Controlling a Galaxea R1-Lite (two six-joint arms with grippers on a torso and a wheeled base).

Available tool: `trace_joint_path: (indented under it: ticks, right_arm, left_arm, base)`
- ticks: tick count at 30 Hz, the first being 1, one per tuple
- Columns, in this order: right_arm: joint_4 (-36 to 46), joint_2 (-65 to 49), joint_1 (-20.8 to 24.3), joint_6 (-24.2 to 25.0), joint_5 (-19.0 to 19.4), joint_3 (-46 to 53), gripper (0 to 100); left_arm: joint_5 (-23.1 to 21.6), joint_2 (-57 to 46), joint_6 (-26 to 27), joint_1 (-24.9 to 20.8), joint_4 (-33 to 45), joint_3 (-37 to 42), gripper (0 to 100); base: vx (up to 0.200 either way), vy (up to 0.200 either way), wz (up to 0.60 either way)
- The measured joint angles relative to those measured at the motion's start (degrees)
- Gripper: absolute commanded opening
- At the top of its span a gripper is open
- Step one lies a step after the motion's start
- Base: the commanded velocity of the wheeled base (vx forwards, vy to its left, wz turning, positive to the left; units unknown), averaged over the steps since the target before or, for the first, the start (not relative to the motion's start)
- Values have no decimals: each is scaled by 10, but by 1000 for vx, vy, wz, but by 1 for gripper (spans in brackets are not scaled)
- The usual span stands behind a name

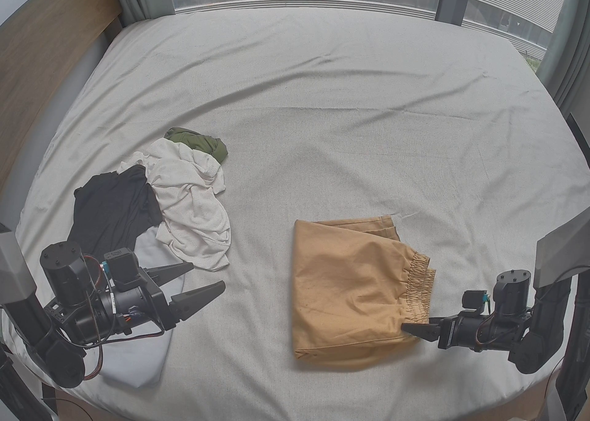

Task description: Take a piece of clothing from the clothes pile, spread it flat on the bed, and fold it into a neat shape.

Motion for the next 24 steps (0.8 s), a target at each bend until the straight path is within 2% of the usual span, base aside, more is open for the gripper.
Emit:
trace_joint_path:
  ticks: [16,24]
  right_arm:
    - [0,18,42,36,0,-33,100]
    - [0,25,49,40,0,-44,100]
  left_arm:
    - [0,1,0,8,0,1,100]
    - [0,2,0,15,0,0,100]
  base:
    - [0,0,0]
    - [0,0,0]
